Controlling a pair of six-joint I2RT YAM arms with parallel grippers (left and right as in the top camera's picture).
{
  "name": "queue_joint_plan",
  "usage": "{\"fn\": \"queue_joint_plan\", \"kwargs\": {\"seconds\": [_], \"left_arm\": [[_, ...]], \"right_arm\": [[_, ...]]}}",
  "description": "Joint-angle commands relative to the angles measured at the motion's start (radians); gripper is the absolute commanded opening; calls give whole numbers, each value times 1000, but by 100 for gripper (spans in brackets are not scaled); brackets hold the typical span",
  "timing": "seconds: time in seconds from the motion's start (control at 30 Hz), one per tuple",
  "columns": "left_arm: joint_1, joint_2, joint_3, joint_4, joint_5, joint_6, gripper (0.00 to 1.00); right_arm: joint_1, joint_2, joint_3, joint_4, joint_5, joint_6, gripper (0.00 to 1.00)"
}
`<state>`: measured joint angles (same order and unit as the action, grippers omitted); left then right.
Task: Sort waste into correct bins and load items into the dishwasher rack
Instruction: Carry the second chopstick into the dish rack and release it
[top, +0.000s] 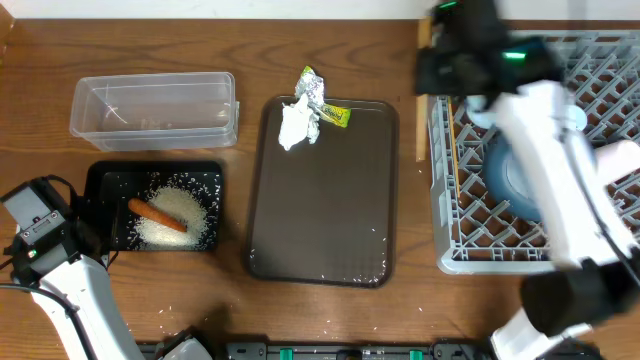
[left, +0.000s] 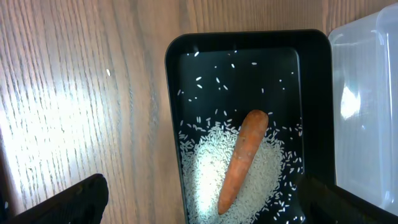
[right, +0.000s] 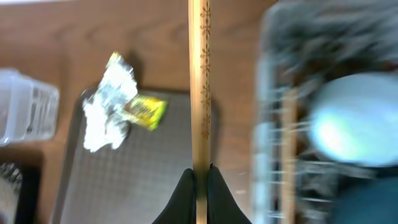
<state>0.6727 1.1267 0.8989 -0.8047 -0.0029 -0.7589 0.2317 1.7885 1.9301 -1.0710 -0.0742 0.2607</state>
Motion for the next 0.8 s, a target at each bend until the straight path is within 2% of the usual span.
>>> {"fn": "queue_joint_plan", "kwargs": {"seconds": [0.0,0.13,0.3,0.4,0.57,0.6,0.67,0.7,0.73,0.77], "left_arm": [[4,3,21,-2,-5,2,98],[4,3,21,-2,-5,2,98],[4,3,21,-2,-5,2,98],[4,3,21,-3,-5,2,98],[4,3,21,-3,-5,2,98],[4,3,21,-2,-5,2,98],[4,3,21,-2,-5,2,98],[4,3,21,-2,-5,2,98],[4,3,21,-2,-5,2,98],[4,3,21,-2,-5,2,98]], "right_arm": [[-57,26,-14,-20,6,-128,1],[-106,51,-59,-5,6,-169,1],[-120,87,-181,100,7,-172,1],[-121,103,-237,156,7,-190,5],[-123,114,-248,158,18,-191,9],[-123,114,-248,158,18,-191,15],[-123,114,-248,153,18,-191,45],[-123,114,-248,149,17,-189,68],[-123,114,-248,145,16,-187,85],[-122,113,-247,139,15,-183,95]]}}
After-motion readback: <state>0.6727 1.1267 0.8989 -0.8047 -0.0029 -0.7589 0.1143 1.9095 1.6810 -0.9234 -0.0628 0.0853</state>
